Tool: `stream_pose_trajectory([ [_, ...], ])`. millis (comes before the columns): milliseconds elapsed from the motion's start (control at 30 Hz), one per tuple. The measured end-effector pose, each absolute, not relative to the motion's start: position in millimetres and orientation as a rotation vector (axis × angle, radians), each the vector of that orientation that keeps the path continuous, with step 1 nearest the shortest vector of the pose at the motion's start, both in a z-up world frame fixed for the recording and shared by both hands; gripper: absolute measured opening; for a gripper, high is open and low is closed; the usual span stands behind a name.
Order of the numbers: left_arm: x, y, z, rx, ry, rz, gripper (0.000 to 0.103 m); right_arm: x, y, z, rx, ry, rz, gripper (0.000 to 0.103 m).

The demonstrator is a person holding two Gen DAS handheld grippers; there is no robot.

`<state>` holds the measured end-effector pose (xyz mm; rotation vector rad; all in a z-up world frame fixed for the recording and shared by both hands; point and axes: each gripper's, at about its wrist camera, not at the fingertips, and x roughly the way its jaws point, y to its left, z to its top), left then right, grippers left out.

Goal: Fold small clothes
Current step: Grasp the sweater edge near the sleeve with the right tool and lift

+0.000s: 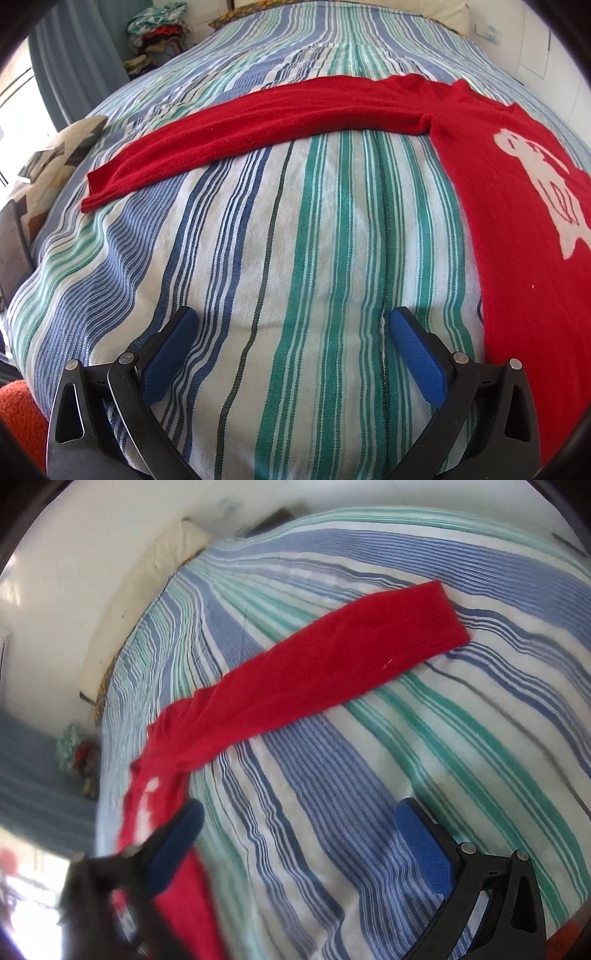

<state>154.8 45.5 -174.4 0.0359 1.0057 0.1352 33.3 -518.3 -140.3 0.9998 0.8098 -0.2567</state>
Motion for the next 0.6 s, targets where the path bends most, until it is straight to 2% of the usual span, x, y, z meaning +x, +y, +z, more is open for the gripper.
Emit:
stream_pose_trajectory([
  [67,155,45,-175,0.036,1.005,0.139,0.103,36,-553,-149,1.148,0.746,-0.295,0.09],
  [100,155,44,-175,0.038,1.005,0.141,0.103,41,-565,-154,1.174,0.744,-0.315,0.088],
  [133,155,44,-175,0.039,1.004,0.142,0.103,48,-575,-161,1.186,0.761,-0.329,0.084],
  [167,155,44,-175,0.039,1.003,0.143,0.103,56,-581,-167,1.2,0.779,-0.342,0.075],
  [200,155,44,-175,0.039,1.002,0.144,0.103,60,-587,-170,1.208,0.771,-0.374,0.07],
  [300,154,44,-175,0.039,0.997,0.145,0.103,71,-607,-167,1.207,0.663,-0.449,0.058],
  [333,154,44,-175,0.039,0.995,0.145,0.103,75,-612,-170,1.202,0.658,-0.465,0.04],
  [367,154,43,-175,0.039,0.994,0.146,0.103,79,-615,-173,1.196,0.682,-0.486,0.008],
  [400,153,43,-175,0.038,0.992,0.146,0.103,82,-619,-176,1.186,0.714,-0.515,0.004],
  [467,153,43,-175,0.039,0.99,0.147,0.103,86,-622,-164,1.143,0.701,-0.532,0.004],
  [600,153,43,-175,0.04,0.99,0.149,0.103,120,-594,-82,0.874,0.64,-0.437,0.004],
])
